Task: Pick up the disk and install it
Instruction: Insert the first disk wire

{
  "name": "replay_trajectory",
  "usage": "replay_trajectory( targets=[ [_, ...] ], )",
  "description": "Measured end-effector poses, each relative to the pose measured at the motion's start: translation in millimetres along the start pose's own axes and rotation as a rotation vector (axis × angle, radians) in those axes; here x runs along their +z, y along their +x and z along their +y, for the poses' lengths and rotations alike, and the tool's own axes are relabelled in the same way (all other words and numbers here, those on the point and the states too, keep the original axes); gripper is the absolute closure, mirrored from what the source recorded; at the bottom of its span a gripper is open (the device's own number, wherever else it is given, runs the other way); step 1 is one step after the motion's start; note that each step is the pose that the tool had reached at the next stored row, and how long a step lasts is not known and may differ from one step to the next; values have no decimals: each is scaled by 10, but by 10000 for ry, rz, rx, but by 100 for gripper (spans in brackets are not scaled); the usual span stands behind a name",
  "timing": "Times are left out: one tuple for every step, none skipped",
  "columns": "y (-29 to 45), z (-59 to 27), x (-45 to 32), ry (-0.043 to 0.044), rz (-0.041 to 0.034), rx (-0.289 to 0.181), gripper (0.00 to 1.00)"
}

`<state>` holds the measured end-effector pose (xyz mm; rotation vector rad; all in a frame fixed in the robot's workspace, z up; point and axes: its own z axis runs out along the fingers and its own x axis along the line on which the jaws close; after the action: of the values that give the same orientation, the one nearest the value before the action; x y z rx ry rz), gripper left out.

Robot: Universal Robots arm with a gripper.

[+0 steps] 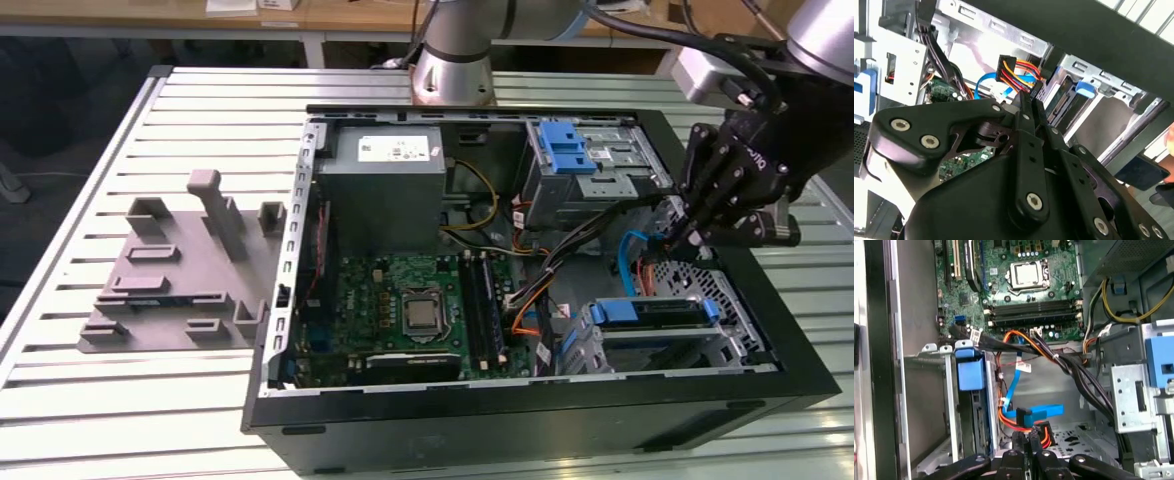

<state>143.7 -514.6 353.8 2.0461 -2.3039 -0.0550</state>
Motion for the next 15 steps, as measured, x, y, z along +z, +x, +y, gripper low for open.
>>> replay_trajectory(
  targets=[
    [2, 4, 0, 16, -1, -4, 84],
    [5, 10, 0, 38, -2, -8, 84],
    [8, 16, 1, 66, -5, -10, 84],
    [9, 21, 1, 93, -9, -12, 84],
    [11, 23, 1, 117, -12, -12, 84],
    [14, 24, 1, 142, -14, -11, 84],
    [17, 25, 1, 174, -17, -11, 84],
    [22, 26, 2, 216, -24, -11, 84],
    [30, 27, 2, 276, -31, -10, 84],
    [41, 31, 3, 349, -39, -9, 84],
    [54, 35, 3, 411, -45, -10, 84],
    [69, 43, 4, 450, -50, -13, 84],
    [83, 55, 5, 478, -54, -18, 84],
    [97, 68, 7, 497, -56, -26, 84],
    [111, 81, 9, 514, -57, -34, 84]
  ],
)
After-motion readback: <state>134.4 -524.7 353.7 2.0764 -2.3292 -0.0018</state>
